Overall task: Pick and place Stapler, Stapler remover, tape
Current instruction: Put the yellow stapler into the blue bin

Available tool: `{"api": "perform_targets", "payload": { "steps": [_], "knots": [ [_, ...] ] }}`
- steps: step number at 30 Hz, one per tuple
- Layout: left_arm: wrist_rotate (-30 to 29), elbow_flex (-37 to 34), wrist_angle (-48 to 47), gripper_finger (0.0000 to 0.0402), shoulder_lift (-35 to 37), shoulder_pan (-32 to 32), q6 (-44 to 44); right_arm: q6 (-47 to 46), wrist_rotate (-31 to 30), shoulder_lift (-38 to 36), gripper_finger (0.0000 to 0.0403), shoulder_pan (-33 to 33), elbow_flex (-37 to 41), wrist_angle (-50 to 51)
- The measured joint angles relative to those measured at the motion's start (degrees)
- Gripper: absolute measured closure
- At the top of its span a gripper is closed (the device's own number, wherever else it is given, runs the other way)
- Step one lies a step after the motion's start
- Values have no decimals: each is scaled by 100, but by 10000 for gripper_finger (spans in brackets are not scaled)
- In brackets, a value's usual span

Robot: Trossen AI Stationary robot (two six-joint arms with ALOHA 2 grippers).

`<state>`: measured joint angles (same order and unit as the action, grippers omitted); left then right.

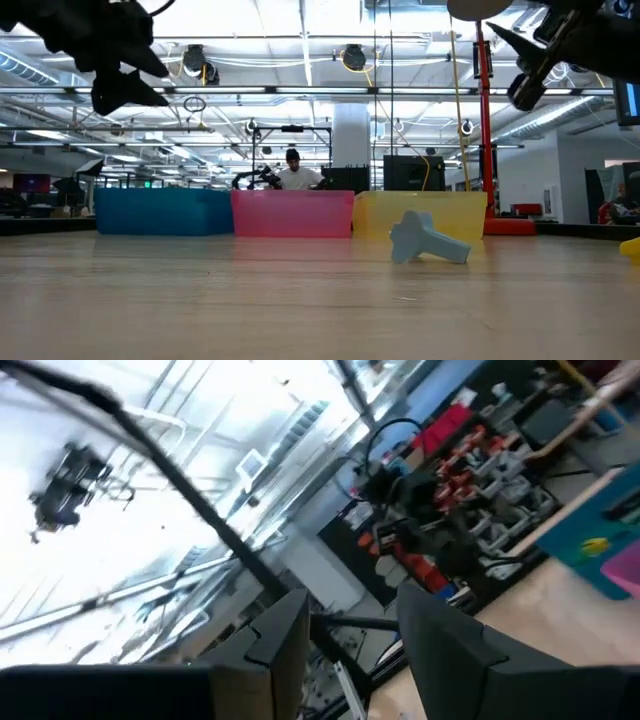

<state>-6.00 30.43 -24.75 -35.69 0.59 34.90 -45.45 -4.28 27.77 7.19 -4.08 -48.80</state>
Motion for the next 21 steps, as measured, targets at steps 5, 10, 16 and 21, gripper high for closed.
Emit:
{"api": "perform_targets", "payload": {
  "steps": [5,10,16,21],
  "knots": [
    [-42,-693,1061,178,420,408,192,455,5,-1,259,102,-30,-67],
    [-167,-1159,1644,178,554,652,483,713,-1,94,259,246,-530,1004],
    [-179,-1250,1639,178,543,742,573,422,-3,516,259,543,-1833,3685],
    [-265,-1250,1639,178,541,738,356,-328,157,1134,259,825,-2897,5779]
  ]
}}
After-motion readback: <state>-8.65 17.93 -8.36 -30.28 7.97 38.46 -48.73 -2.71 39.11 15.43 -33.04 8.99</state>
